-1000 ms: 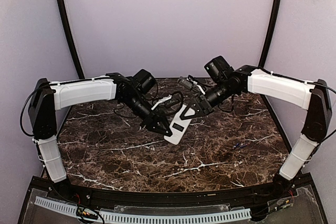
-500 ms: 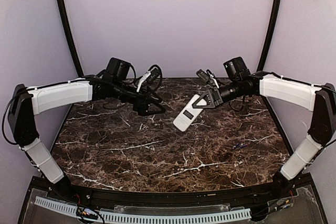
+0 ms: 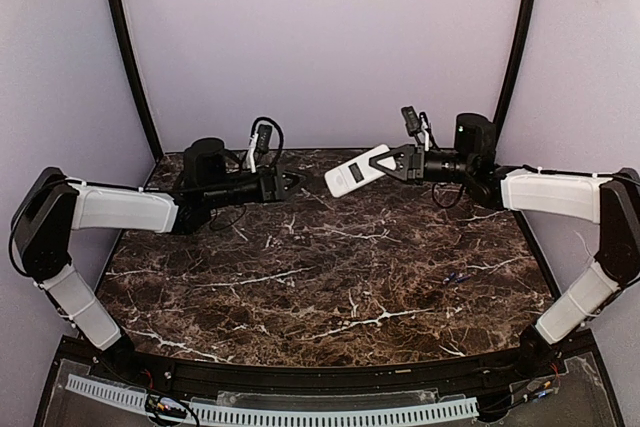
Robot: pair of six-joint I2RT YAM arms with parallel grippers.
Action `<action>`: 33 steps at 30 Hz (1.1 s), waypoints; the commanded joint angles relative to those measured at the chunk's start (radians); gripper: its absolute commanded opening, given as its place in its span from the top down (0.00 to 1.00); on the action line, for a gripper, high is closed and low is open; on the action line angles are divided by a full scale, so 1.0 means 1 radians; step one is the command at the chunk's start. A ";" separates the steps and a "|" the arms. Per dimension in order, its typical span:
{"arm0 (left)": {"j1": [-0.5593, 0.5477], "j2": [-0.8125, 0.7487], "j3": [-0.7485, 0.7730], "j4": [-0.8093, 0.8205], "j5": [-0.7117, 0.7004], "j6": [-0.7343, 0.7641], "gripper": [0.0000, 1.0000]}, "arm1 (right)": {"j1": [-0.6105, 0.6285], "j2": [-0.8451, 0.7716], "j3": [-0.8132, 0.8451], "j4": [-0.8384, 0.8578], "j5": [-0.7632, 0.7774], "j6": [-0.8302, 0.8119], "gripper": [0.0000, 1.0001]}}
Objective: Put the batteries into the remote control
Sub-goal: Remove the battery cover from the remote control.
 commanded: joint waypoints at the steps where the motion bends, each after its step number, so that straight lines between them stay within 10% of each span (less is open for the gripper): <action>1: -0.010 0.004 -0.010 0.178 -0.028 -0.135 0.13 | 0.004 0.022 -0.040 0.240 0.046 0.126 1.00; 20: -0.072 0.119 0.082 0.220 0.016 -0.177 0.42 | 0.054 0.058 -0.020 0.274 0.048 0.147 1.00; 33: -0.064 0.116 0.064 0.202 0.035 -0.151 0.84 | 0.050 0.037 -0.017 0.278 0.022 0.154 1.00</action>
